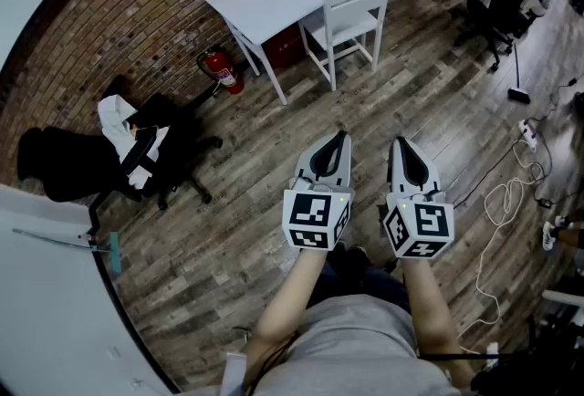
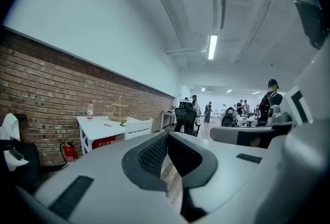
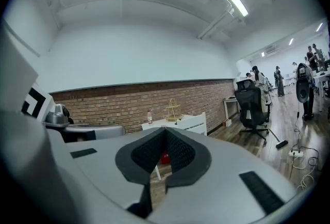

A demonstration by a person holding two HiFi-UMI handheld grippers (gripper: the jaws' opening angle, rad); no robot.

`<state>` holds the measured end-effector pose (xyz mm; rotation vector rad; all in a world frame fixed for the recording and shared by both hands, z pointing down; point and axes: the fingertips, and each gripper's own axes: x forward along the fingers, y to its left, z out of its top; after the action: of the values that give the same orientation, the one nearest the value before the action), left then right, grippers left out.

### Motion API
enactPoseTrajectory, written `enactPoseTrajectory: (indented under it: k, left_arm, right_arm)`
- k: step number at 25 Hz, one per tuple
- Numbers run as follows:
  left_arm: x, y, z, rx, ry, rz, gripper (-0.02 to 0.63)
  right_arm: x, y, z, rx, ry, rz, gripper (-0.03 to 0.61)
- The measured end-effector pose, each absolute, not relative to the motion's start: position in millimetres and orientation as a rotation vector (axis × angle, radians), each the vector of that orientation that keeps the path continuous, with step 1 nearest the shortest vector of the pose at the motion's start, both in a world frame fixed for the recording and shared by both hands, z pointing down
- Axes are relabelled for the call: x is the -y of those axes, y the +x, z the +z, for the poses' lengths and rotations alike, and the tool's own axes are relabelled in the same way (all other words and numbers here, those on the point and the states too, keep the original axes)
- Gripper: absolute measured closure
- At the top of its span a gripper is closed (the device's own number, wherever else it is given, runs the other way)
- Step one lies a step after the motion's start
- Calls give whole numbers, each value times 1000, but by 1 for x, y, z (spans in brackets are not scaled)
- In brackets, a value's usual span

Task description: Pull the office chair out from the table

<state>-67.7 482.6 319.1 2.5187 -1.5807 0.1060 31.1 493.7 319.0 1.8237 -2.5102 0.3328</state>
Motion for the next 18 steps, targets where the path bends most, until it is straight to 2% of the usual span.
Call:
enactPoseTrajectory:
  k: [18]
  left_arm:
    - [-485, -63, 323, 1575, 2521, 135, 598]
  right_arm:
    - [-494, 31, 319, 2516, 1820, 332, 563]
